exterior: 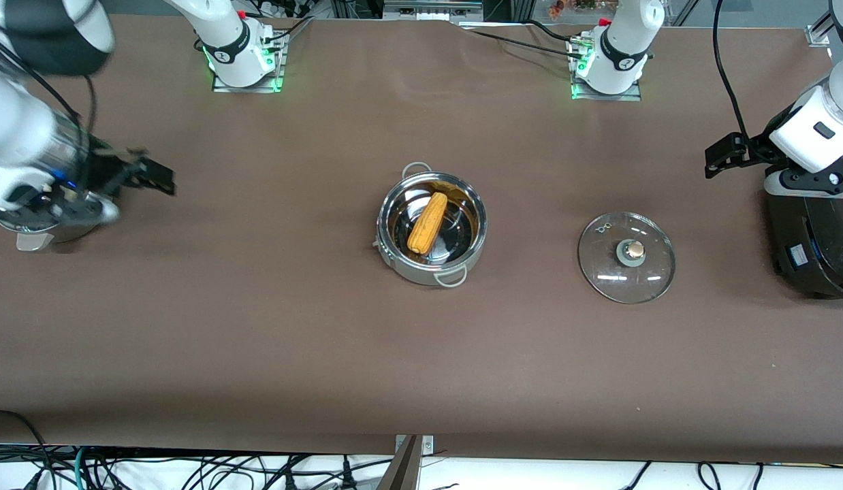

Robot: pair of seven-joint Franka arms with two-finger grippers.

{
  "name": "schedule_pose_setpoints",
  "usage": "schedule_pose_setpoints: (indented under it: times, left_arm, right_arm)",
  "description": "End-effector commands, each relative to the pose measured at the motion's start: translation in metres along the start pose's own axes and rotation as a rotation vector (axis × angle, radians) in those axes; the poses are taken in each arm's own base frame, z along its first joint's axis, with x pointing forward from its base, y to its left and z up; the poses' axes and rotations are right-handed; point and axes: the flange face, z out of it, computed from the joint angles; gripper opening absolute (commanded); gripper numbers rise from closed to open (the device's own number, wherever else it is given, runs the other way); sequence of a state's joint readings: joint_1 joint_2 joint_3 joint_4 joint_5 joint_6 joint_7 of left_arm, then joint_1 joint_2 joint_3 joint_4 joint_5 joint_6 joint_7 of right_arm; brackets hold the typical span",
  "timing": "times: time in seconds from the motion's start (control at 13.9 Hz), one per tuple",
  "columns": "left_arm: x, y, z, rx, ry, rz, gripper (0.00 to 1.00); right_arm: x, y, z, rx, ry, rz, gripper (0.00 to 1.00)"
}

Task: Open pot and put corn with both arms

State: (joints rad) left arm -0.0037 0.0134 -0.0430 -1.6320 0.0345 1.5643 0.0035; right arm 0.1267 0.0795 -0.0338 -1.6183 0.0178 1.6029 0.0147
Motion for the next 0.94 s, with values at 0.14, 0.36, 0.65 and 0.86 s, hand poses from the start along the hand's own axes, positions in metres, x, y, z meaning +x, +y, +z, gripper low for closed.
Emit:
schedule_pose_setpoints:
  times: [0.14, 0.36, 0.65, 0.86]
  left_arm:
    - [0.0, -0.007, -0.002, 0.001, -0.004, 0.006, 1.0]
    - [0.0, -0.007, -0.003, 0.003, -0.001, 0.005, 1.0]
    - [0.0, -0.007, -0.003, 0.003, -0.001, 0.005, 1.0]
    - [0.0, -0.007, -0.003, 0.003, -0.001, 0.005, 1.0]
  right_arm:
    - [-0.04, 0.03, -0.022, -0.038, 0.045, -0.099, 1.0]
    - [-0.038, 0.029, -0.027, -0.041, 0.052, -0.101, 1.0]
    - [-0.025, 0.033, -0.021, -0.04, 0.048, -0.102, 1.0]
    - [-0.024, 0.037, -0.02, -0.033, 0.042, -0.083, 1.0]
